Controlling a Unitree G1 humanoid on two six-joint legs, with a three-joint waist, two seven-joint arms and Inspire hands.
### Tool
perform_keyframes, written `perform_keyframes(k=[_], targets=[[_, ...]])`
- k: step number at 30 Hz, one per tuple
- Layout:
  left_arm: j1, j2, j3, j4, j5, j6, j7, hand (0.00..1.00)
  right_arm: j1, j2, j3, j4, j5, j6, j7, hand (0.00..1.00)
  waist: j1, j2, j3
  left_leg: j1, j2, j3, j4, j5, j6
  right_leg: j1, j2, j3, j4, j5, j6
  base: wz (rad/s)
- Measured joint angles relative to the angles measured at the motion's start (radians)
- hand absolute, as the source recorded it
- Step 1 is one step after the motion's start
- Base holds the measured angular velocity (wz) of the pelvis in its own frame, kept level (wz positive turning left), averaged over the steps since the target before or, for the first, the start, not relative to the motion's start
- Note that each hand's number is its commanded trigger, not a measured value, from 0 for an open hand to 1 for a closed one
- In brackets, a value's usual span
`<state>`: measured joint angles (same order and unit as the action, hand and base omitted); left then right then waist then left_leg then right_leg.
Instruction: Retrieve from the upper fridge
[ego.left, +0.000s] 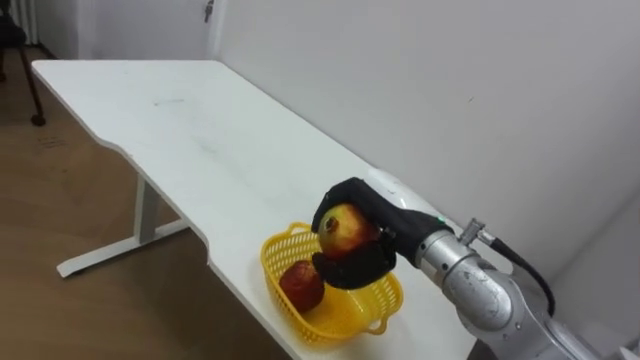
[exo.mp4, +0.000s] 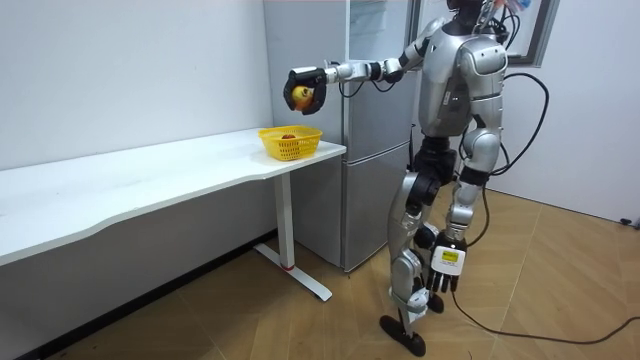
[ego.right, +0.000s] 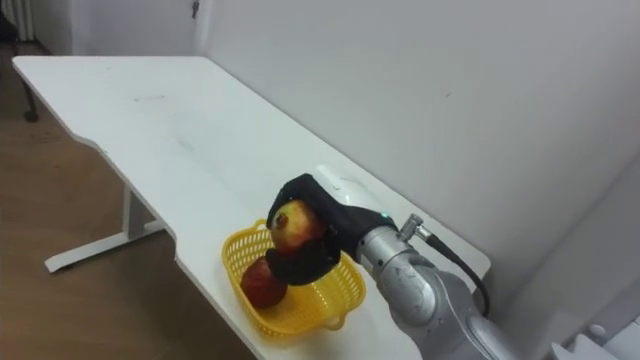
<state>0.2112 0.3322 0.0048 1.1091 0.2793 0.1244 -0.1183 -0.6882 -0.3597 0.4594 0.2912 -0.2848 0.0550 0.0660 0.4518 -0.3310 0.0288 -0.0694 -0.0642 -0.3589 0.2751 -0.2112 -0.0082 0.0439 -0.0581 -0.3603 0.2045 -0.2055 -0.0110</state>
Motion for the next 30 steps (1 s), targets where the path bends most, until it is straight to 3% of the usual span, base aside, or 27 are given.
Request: perform_keyframes(k=[2, 4, 5, 6, 7, 30], targets=[[0.0, 0.0, -0.003, -0.001, 0.0, 0.0, 0.001, 0.0, 0.0, -0.002, 0.0, 0.002, 0.003, 0.0, -0.012, 1.0, -0.007, -0.003, -0.002, -0.008, 0.0, 0.0, 0.0, 0.002, 0.0, -0.008, 0.0, 0.0, 0.001, 0.0, 0.0, 0.0], [0.001, 0.001, -0.011, -0.001, 0.0, 0.001, 0.001, 0.0, 0.0, -0.003, 0.0, 0.008, 0.005, 0.0, -0.025, 0.77, -0.012, -0.003, -0.0023, -0.01, 0.0, 0.0, 0.0, 0.003, 0.0, -0.009, 0.0, 0.0, 0.001, 0.0, 0.0, 0.0], [0.001, 0.001, -0.011, -0.001, 0.0, 0.001, 0.002, 0.0, 0.0, -0.004, 0.0, 0.011, 0.005, 0.0, -0.028, 0.37, -0.013, -0.003, -0.0022, -0.01, 0.0, 0.0, 0.0, 0.003, 0.0, -0.009, 0.0, 0.0, 0.001, 0.0, 0.0, 0.0], [0.001, 0.001, -0.011, -0.002, 0.0, 0.001, 0.002, 0.0, 0.0, -0.005, 0.0, 0.012, 0.005, 0.0, -0.035, 0.09, -0.013, -0.003, -0.0022, -0.01, 0.0, 0.0, -0.001, 0.002, 0.0, -0.01, 0.0, 0.0, 0.001, 0.0, 0.0, 0.0], [0.001, 0.001, -0.011, -0.002, 0.0, 0.001, 0.003, 0.0, 0.0, -0.005, 0.0, 0.012, 0.006, 0.0, -0.042, 0.0, -0.013, -0.003, -0.0023, -0.01, 0.0, 0.0, -0.001, 0.002, 0.0, -0.01, 0.0, 0.0, 0.001, 0.0, 0.0, 0.0], [0.001, -0.001, -0.05, -0.01, 0.008, 0.014, 0.008, 0.0, 0.0, -0.009, 0.0, 0.097, 0.015, -0.01, -0.088, 0.0, -0.014, -0.006, 0.0024, -0.014, -0.002, 0.0, 0.006, 0.008, -0.002, -0.019, -0.005, 0.001, 0.018, 0.0, 0.0, 0.0]])
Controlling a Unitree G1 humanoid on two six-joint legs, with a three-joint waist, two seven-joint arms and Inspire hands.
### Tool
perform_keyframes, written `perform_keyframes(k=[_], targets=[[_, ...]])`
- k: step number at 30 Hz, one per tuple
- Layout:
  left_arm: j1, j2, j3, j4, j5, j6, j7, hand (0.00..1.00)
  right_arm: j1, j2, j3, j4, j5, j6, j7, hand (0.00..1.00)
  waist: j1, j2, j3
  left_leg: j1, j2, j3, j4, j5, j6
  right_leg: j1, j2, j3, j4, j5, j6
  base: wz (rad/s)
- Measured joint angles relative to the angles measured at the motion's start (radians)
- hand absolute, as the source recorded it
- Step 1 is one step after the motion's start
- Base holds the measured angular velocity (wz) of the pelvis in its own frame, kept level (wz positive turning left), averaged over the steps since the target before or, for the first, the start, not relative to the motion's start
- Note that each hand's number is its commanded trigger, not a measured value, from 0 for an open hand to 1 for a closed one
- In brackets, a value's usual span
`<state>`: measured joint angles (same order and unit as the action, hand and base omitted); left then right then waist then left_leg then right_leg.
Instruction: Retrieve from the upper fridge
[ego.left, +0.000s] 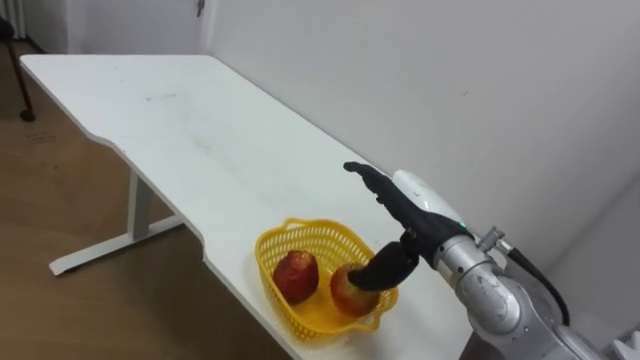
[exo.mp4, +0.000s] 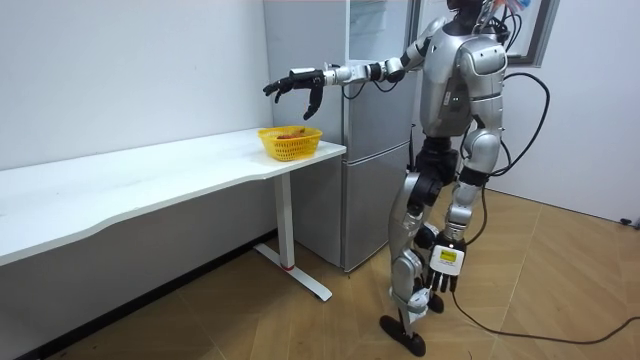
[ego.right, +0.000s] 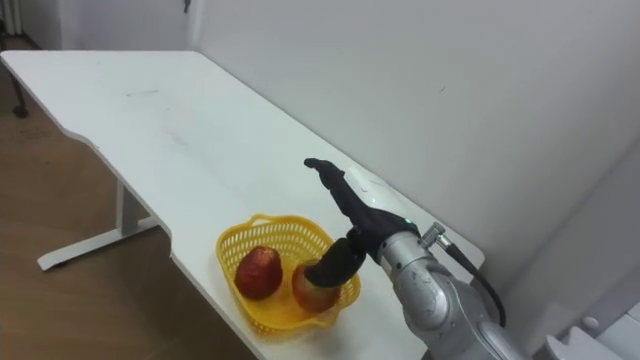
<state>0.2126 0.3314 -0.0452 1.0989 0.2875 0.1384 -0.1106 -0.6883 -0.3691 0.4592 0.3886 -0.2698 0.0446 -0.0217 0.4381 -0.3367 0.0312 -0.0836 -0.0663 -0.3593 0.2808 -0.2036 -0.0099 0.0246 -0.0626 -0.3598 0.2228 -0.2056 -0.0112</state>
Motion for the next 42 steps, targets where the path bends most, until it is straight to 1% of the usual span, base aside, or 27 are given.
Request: perform_keyframes(k=[4, 13, 33, 36, 38, 41, 42], targets=[[0.0, -0.003, 0.0, -0.002, 0.001, 0.007, 0.001, 0.0, 0.0, 0.0, 0.0, 0.002, -0.001, 0.0, 0.0, 0.0, 0.001, -0.001, 0.0002, -0.002, 0.0, 0.0, 0.001, 0.0, 0.0, -0.005, 0.0, 0.001, 0.002, 0.0, 0.0, 0.0], [-0.001, -0.002, -0.009, -0.001, 0.001, 0.008, 0.001, 0.0, 0.0, 0.0, 0.0, 0.003, -0.009, 0.0, 0.0, 0.0, 0.0, 0.001, 0.0025, -0.005, 0.0, 0.0, 0.003, 0.0, 0.0, -0.006, 0.0, 0.0, 0.002, 0.0, 0.0, 0.0], [-0.003, 0.003, -0.008, -0.004, 0.001, 0.008, -0.001, 0.0, -0.015, 0.0, 0.0, -0.002, -0.013, 0.0, -0.01, 0.0, -0.004, 0.0, 0.0005, -0.014, -0.002, 0.0, 0.011, 0.0, 0.0, -0.011, 0.0, 0.0, 0.003, 0.0, 0.0, 0.0], [-0.002, 0.003, -0.007, -0.012, 0.005, 0.008, -0.001, 0.0, -0.02, -0.001, -0.001, -0.012, -0.009, 0.0, -0.012, 0.0, -0.006, 0.003, 0.0011, -0.013, -0.001, 0.002, 0.011, 0.0, 0.0, -0.011, 0.0, 0.0, 0.004, 0.0, -0.001, 0.0], [-0.001, 0.003, -0.005, -0.017, 0.022, 0.008, -0.004, 0.0, -0.02, -0.001, -0.002, -0.04, -0.003, 0.0, -0.011, 0.0, -0.013, 0.006, 0.0007, -0.013, -0.001, 0.001, 0.012, 0.0, 0.0, -0.011, 0.0, -0.001, 0.004, 0.001, -0.001, 0.0], [-0.002, -0.002, 0.002, -0.019, 0.023, 0.007, 0.002, 0.0, -0.02, -0.001, -0.01, -0.114, 0.026, -0.008, -0.012, 0.0, -0.033, 0.022, 0.0008, -0.011, -0.001, 0.002, 0.018, -0.003, 0.0, -0.007, 0.002, 0.001, 0.005, 0.003, -0.002, -0.01], [-0.002, -0.007, 0.003, -0.021, 0.024, 0.006, 0.01, 0.0, -0.02, -0.001, -0.015, -0.138, 0.037, -0.014, -0.013, 0.0, -0.04, 0.032, 0.0, -0.011, -0.001, 0.003, 0.028, -0.009, 0.001, -0.004, 0.003, 0.003, 0.006, 0.003, -0.002, -0.05]])
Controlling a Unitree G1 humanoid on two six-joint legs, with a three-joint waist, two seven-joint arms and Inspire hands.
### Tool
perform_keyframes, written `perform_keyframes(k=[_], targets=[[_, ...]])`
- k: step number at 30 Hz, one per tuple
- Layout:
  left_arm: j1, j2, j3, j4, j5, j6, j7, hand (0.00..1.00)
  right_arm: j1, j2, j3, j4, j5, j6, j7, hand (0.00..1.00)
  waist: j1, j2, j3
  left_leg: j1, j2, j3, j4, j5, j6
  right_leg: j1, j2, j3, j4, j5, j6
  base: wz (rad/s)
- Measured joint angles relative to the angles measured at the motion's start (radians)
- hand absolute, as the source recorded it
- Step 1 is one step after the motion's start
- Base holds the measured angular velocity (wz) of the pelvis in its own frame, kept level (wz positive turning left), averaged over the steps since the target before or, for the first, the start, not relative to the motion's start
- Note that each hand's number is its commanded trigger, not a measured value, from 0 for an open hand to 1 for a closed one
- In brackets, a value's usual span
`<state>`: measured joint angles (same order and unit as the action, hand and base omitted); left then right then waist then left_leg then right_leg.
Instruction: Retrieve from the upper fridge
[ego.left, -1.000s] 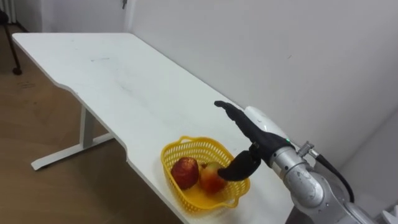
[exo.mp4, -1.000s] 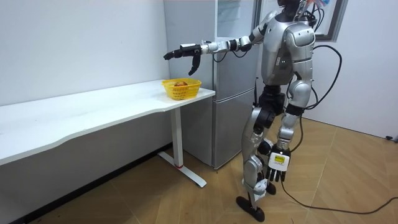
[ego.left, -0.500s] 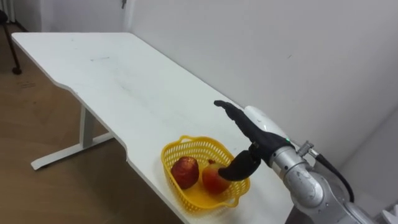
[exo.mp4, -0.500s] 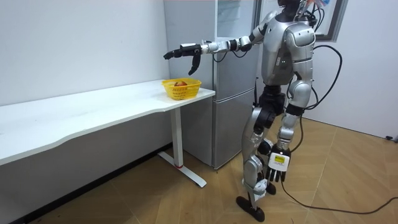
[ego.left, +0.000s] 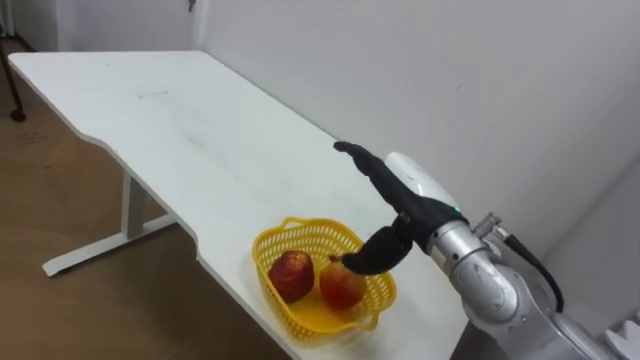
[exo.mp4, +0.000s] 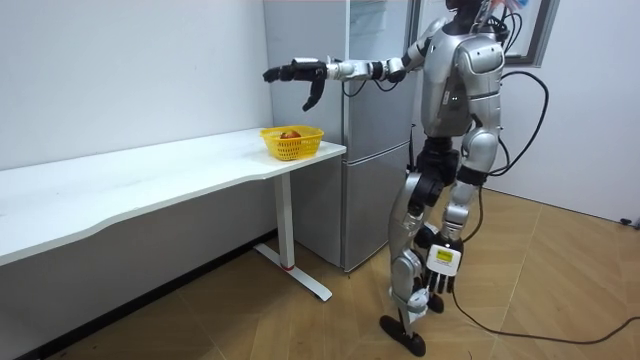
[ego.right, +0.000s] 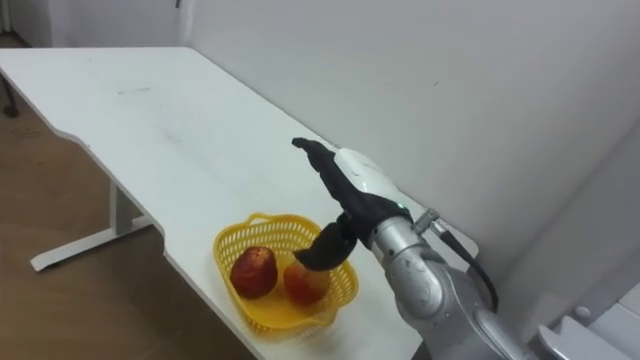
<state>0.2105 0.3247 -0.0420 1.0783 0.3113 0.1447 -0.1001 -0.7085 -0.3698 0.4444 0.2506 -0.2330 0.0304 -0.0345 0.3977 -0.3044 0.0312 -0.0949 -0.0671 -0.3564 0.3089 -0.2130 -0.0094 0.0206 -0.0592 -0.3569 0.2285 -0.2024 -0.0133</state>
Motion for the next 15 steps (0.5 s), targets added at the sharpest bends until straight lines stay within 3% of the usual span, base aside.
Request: perform_keyframes(k=[2, 5, 7, 11, 15], targets=[[0.0, -0.006, 0.001, -0.001, 0.0, -0.002, 0.011, 0.0, 0.0, 0.0, -0.007, -0.035, 0.014, -0.01, -0.003, 0.0, -0.01, 0.014, -0.0005, 0.001, 0.0, 0.003, 0.001, -0.001, 0.0, 0.001, 0.0, 0.004, 0.002, 0.0, 0.0, -0.07], [0.007, -0.035, 0.012, -0.003, 0.006, -0.001, 0.018, 0.0, 0.016, 0.004, -0.029, -0.119, 0.025, -0.017, -0.009, 0.0, -0.013, 0.057, -0.0021, 0.019, 0.004, 0.029, -0.001, -0.005, 0.005, 0.001, 0.0, 0.031, 0.01, 0.002, 0.001, -0.27], [0.026, -0.068, 0.012, -0.007, 0.006, -0.004, 0.032, 0.0, 0.023, 0.008, -0.053, -0.183, 0.029, -0.021, -0.017, 0.0, -0.038, 0.098, -0.0089, 0.027, 0.002, 0.039, -0.004, -0.005, 0.009, 0.004, -0.005, 0.038, 0.01, 0.004, 0.005, -0.14], [0.047, -0.08, 0.011, -0.008, 0.004, -0.006, 0.047, 0.0, 0.073, 0.017, -0.111, -0.315, 0.041, -0.035, -0.045, 0.0, -0.065, 0.129, -0.0209, 0.042, 0.006, 0.057, -0.019, -0.005, 0.011, 0.001, -0.004, 0.06, 0.011, 0.004, 0.005, -0.18], [0.055, -0.086, 0.012, -0.005, 0.004, -0.016, 0.05, 0.0, 0.179, 0.05, -0.121, -0.438, 0.039, -0.067, -0.077, 0.0, -0.07, 0.166, -0.0145, 0.088, 0.025, 0.112, -0.054, -0.005, 0.013, 0.014, 0.008, 0.116, 0.009, 0.006, 0.003, -0.38]])
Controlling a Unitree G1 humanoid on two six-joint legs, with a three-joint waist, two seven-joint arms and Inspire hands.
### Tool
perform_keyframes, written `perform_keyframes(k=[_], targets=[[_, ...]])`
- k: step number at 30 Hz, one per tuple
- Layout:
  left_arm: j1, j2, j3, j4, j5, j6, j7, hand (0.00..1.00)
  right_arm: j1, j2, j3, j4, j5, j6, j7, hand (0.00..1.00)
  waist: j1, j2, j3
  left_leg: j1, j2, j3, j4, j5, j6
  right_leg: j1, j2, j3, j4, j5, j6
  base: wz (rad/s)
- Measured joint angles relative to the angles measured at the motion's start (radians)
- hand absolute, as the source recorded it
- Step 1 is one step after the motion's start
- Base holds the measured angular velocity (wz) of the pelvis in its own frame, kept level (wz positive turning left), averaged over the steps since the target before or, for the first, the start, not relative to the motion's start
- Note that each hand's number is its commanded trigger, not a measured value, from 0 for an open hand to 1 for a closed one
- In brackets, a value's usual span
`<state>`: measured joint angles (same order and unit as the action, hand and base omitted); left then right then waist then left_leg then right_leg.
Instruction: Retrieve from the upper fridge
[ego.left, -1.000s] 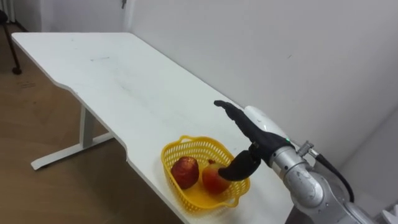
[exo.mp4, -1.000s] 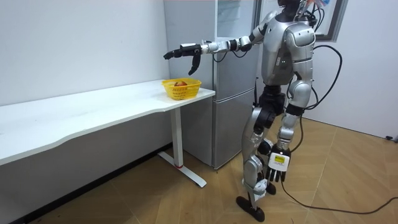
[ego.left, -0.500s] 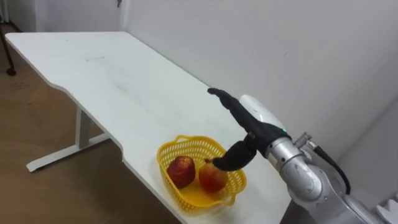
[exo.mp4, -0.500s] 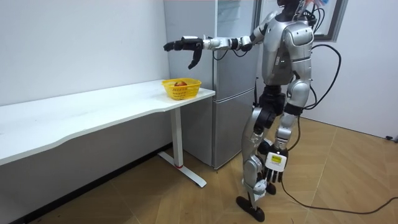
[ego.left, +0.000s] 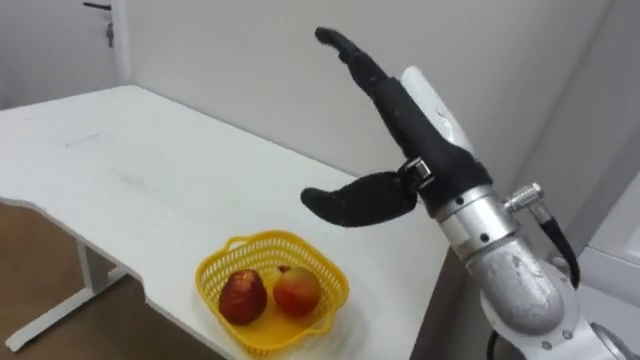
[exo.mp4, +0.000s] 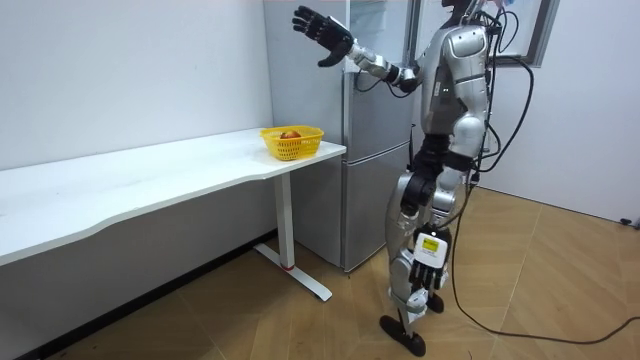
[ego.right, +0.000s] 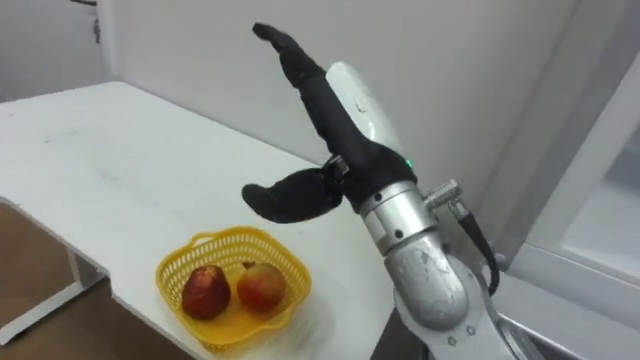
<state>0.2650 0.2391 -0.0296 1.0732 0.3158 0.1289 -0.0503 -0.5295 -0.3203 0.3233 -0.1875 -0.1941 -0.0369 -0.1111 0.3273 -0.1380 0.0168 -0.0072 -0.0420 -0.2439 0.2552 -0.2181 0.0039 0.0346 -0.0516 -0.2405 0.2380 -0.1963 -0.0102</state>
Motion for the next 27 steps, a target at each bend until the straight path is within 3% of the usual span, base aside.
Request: perform_keyframes(k=[5, 8, 9, 11, 13, 17, 22, 27], targets=[[-0.013, -0.029, -0.002, 0.016, -0.006, -0.035, 0.01, 0.0, 0.123, 0.025, -0.007, -0.084, 0.041, -0.032, -0.008, 0.0, -0.056, 0.054, -0.0008, 0.019, 0.012, 0.042, -0.015, -0.001, 0.001, -0.003, 0.009, 0.044, 0.001, 0.005, -0.002, -0.28], [-0.011, -0.046, 0.008, 0.024, -0.01, -0.069, 0.027, 0.0, 0.199, 0.054, -0.059, -0.164, 0.05, -0.045, -0.029, 0.0, -0.078, 0.077, -0.0117, 0.032, 0.023, 0.077, -0.035, -0.001, 0.002, -0.013, 0.019, 0.079, -0.002, 0.011, -0.005, -0.38], [-0.009, -0.046, 0.008, 0.032, -0.011, -0.077, 0.026, 0.0, 0.242, 0.07, -0.08, -0.198, 0.062, -0.071, -0.048, 0.0, -0.095, 0.084, -0.014, 0.039, 0.025, 0.083, -0.038, -0.001, 0.002, -0.009, 0.022, 0.086, -0.003, 0.011, -0.005, -0.25], [-0.002, -0.05, 0.008, 0.05, -0.012, -0.095, 0.03, 0.0, 0.284, 0.076, -0.091, -0.23, 0.07, -0.105, -0.074, 0.0, -0.116, 0.09, -0.0157, 0.063, 0.031, 0.104, -0.053, -0.001, 0.002, -0.002, 0.027, 0.105, -0.003, 0.01, -0.005, -0.27], [-0.005, -0.059, 0.008, 0.053, -0.011, -0.105, 0.041, 0.0, 0.327, 0.081, -0.116, -0.268, 0.07, -0.147, -0.1, 0.0, -0.161, 0.1, -0.0128, 0.07, 0.032, 0.112, -0.055, -0.001, 0.002, -0.001, 0.028, 0.113, -0.004, 0.01, -0.006, -0.15], [-0.013, -0.069, 0.009, 0.073, -0.012, -0.134, 0.04, 0.0, 0.36, 0.084, -0.165, -0.284, 0.08, -0.184, -0.161, 0.0, -0.193, 0.109, -0.0136, 0.088, 0.039, 0.149, -0.071, -0.002, 0.003, -0.002, 0.037, 0.152, -0.002, 0.011, -0.006, -0.26], [-0.009, -0.078, 0.025, 0.089, -0.011, -0.14, 0.042, 0.0, 0.373, 0.087, -0.318, -0.299, 0.166, -0.247, -0.296, 0.0, -0.252, 0.114, -0.0207, 0.102, 0.045, 0.164, -0.076, -0.003, 0.004, 0.007, 0.043, 0.16, -0.017, 0.018, -0.009, -0.08], [-0.003, -0.09, 0.026, 0.09, -0.012, -0.14, 0.064, 0.0, 0.473, 0.088, -0.383, -0.298, 0.23, -0.259, -0.374, 0.0, -0.273, 0.121, -0.0228, 0.109, 0.049, 0.189, -0.085, -0.003, 0.004, -0.001, 0.049, 0.188, -0.018, 0.02, -0.008, -0.14]])
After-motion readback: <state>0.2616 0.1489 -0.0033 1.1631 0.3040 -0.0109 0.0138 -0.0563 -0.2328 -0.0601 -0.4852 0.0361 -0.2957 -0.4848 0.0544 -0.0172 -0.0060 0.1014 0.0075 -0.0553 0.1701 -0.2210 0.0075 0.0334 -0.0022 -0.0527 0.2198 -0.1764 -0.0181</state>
